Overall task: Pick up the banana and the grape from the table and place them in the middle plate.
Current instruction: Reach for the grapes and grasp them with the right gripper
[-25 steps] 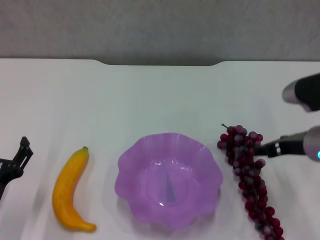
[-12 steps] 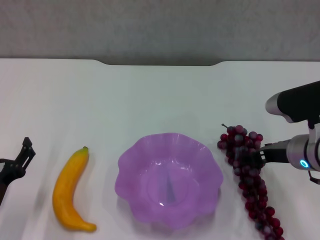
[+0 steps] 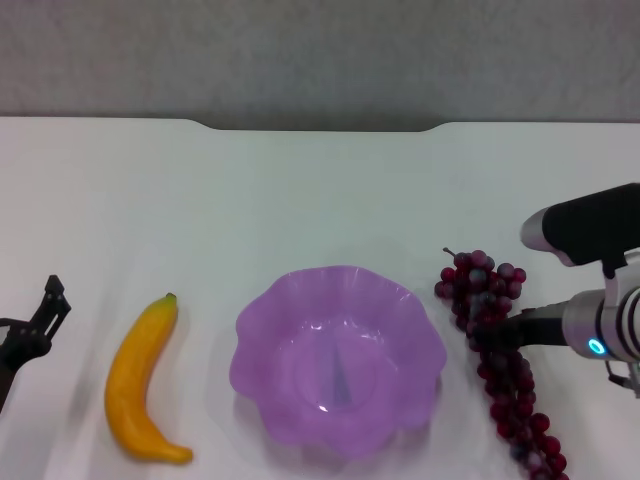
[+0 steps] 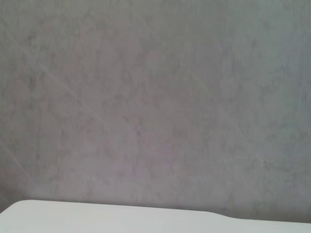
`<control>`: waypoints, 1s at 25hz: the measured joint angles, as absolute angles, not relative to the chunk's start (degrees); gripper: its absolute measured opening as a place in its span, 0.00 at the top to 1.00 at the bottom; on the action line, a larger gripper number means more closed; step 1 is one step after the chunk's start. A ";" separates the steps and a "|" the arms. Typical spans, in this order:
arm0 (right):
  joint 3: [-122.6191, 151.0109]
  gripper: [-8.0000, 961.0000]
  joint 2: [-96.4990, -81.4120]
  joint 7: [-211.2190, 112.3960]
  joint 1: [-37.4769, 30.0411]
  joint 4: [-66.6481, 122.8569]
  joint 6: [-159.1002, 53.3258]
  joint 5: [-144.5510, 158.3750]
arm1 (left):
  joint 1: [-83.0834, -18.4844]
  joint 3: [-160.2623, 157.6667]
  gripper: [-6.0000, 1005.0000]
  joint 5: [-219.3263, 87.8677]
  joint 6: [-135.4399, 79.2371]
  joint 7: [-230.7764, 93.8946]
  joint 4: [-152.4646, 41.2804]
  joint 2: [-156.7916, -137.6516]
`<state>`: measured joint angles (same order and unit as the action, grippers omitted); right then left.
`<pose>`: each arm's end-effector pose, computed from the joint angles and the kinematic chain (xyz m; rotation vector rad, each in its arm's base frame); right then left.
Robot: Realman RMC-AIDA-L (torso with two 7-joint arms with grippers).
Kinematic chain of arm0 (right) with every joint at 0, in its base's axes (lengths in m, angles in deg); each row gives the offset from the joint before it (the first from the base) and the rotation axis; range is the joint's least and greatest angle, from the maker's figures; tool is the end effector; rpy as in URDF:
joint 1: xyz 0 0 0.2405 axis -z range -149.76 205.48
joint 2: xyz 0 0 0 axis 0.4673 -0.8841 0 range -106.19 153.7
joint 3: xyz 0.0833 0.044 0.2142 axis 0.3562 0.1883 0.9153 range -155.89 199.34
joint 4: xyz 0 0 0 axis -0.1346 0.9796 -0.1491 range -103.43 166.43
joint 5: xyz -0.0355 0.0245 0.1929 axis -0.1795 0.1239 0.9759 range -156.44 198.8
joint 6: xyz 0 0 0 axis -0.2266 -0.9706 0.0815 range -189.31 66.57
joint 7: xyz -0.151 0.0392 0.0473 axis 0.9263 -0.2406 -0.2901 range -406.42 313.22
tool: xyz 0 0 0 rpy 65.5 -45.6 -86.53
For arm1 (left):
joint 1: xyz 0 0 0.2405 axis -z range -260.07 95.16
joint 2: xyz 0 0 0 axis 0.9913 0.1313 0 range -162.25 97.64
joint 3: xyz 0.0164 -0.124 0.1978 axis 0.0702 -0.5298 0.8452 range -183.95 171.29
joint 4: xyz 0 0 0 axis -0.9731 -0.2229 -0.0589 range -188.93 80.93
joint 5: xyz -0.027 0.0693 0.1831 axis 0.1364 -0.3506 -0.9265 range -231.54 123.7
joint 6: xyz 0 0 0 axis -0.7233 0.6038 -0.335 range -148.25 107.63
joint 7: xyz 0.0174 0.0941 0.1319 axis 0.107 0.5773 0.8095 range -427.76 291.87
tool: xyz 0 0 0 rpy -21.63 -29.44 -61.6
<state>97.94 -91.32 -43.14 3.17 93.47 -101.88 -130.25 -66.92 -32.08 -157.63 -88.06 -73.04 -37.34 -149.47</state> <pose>0.2512 0.3589 -0.0538 -2.1128 1.1140 -0.1667 -0.3418 0.2809 -0.0055 -1.4817 -0.7317 -0.6300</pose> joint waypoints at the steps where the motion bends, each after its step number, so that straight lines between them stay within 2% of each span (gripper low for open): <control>1: 97.64 0.20 -91.30 -42.94 3.08 92.86 -101.31 -129.56 | -66.92 -32.08 0.10 -157.63 -88.06 -73.04 -37.34 -149.47; 25: 94.55 0.24 -91.36 -41.94 -0.62 84.72 -95.49 -128.88 | -66.72 -32.08 0.10 -157.69 -88.14 -73.04 -36.95 -149.51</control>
<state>94.55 -91.36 -41.94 -0.62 84.72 -95.49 -128.88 -66.72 -32.08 -157.69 -88.14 -73.04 -36.95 -149.51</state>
